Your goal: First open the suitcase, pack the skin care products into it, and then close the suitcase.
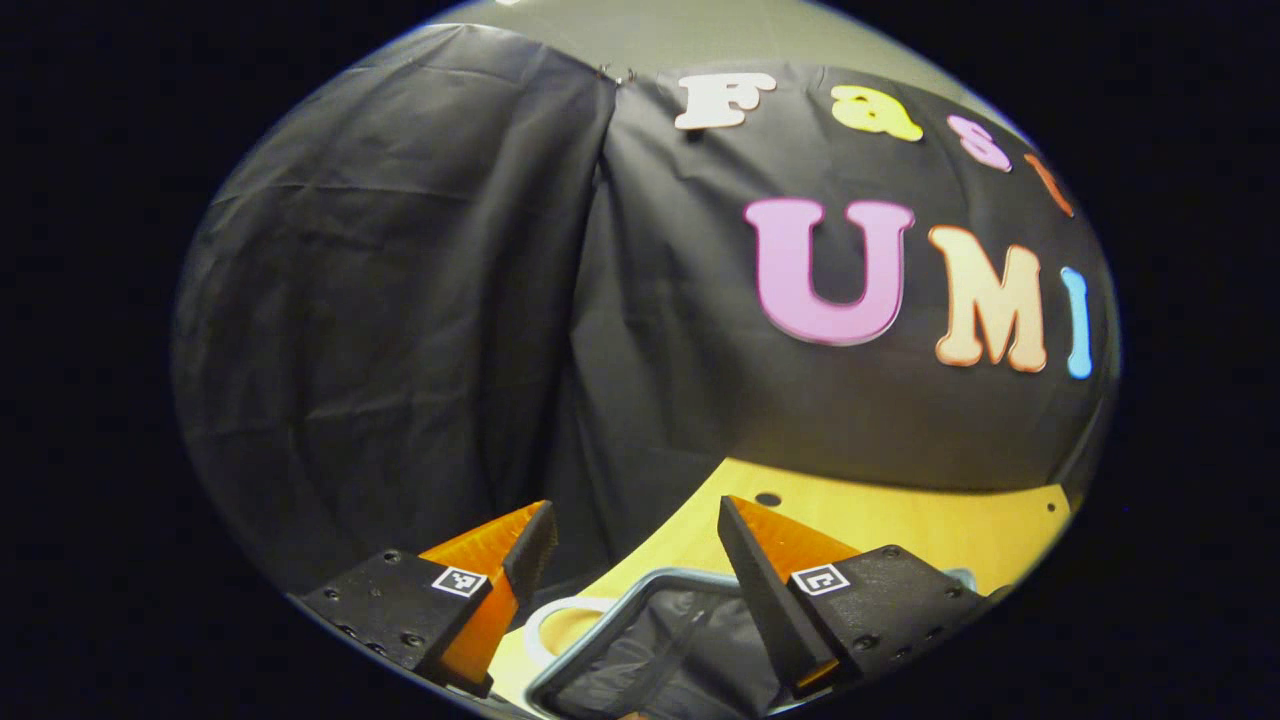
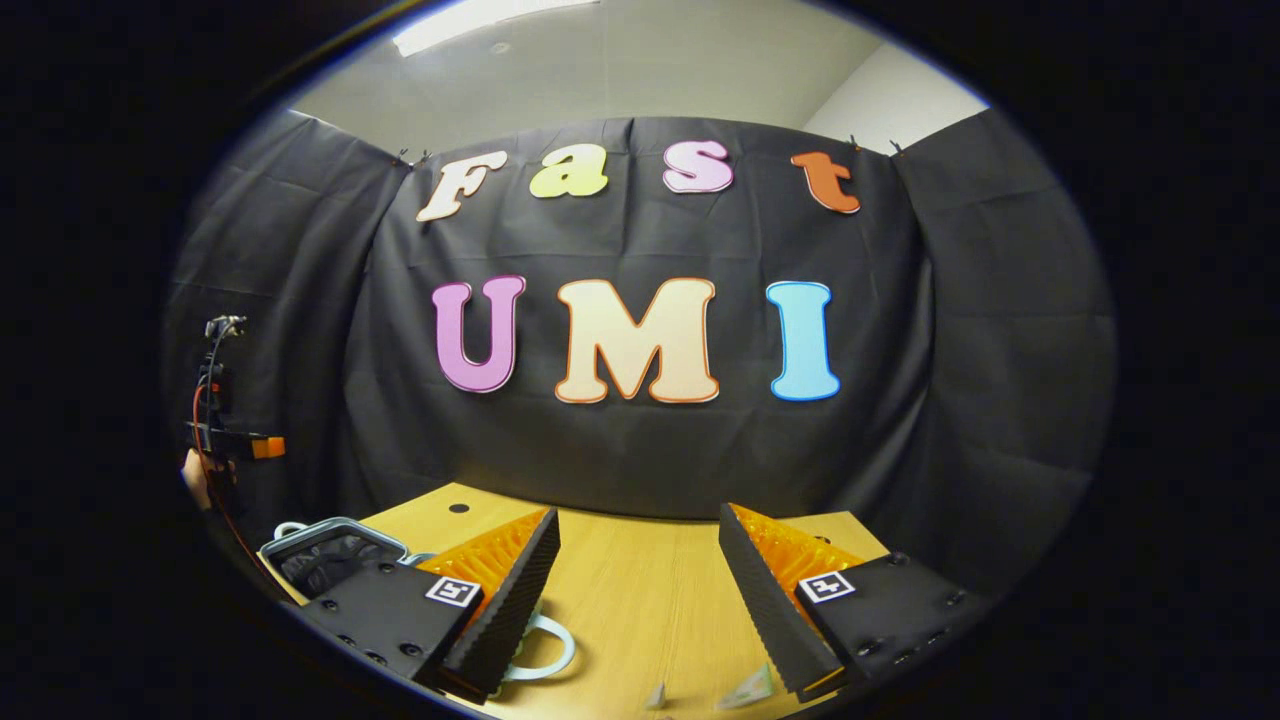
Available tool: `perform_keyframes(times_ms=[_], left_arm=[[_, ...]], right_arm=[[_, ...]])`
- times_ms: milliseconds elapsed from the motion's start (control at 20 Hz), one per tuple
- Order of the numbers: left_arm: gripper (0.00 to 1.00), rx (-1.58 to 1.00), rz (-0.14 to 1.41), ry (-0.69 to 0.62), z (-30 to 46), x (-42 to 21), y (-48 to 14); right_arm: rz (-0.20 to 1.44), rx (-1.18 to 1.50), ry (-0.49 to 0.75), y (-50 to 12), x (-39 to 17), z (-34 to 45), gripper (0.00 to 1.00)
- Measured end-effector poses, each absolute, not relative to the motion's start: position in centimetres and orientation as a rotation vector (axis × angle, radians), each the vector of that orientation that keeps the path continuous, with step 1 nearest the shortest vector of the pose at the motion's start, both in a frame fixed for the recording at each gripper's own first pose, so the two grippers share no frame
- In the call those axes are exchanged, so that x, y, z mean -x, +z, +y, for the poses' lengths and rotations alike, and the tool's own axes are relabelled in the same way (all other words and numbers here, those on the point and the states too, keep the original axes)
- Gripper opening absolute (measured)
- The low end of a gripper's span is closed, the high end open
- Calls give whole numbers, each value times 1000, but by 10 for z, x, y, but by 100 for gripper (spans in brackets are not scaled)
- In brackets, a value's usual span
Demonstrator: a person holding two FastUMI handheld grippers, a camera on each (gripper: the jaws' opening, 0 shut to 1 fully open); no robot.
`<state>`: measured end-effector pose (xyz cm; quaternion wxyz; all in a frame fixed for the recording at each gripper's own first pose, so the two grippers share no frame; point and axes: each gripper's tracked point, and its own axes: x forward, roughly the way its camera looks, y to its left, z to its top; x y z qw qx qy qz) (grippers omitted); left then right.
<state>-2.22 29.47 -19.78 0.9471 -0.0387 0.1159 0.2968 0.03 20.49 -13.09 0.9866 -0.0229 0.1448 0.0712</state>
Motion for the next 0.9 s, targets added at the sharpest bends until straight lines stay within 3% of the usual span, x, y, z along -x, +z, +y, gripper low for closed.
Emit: perform_keyframes(times_ms=[250, 550, 900], left_arm=[[94, 30, 65, 548, 212, 23, -138], [94, 6, 28, 405, 98, 2, -113], [94, 10, 69, 305, 8, -8, -125]], right_arm=[[216, 24, 91, -113, -8, 160, 99], [215, 8, 77, -110, -7, 116, 99], [241, -5, 111, -110, -1, 86, 99]])
